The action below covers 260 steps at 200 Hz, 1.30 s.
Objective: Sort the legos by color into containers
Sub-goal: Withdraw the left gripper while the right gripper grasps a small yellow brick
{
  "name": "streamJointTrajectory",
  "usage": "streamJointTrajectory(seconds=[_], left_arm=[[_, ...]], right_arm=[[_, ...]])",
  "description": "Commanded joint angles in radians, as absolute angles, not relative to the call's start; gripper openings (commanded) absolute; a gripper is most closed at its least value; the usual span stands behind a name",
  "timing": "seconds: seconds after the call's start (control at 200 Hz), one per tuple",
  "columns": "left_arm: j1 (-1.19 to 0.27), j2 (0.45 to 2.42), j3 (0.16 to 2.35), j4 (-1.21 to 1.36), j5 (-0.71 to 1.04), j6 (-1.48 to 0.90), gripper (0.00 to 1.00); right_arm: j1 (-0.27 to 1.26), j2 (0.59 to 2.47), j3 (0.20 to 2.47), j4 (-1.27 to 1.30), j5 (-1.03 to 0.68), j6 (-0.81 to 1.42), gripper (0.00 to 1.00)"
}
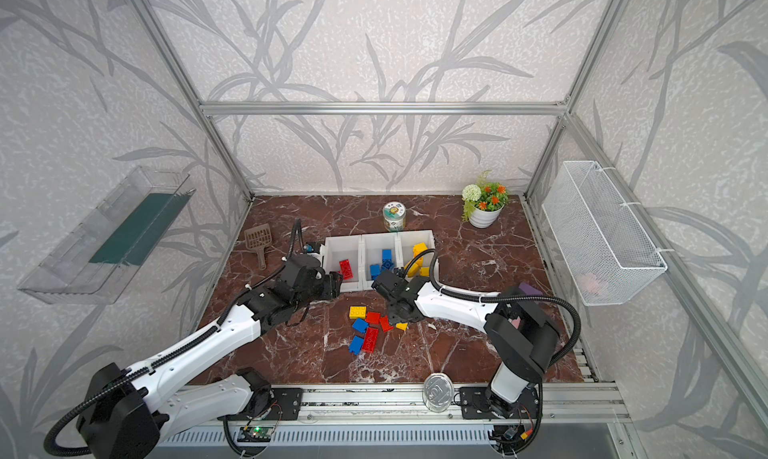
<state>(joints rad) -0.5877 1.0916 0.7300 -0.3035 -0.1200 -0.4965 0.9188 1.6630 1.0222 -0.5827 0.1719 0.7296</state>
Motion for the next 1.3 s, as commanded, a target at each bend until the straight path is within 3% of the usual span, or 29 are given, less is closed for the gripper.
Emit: streamJointTrajectory(seconds=[0.0, 0.585, 1.055, 1.295], left_arm=[[-0.580, 1.073, 0.725, -0.314, -0.138, -0.488, 0.66], [-0.574, 1.090, 0.716, -0.303, -0.114, -0.489, 0.67], [-0.573, 1.084, 0.710, -0.307, -0.105, -0.494, 0.67], [-0.572, 1.056, 0.695, -0.314, -0.119, -0.503, 0.67]], right_arm=[[0.927, 1.692, 1.044, -0.596, 0.172, 0.735, 0.63], [0.950, 1.670, 0.964, -0.635, 0.196, 0.793, 0.58], [0.951, 1.690, 0.957, -0.589, 0.178, 0.779, 0.33], [0.954, 1.643, 0.989, -0.626, 0.207, 0.744, 0.31]])
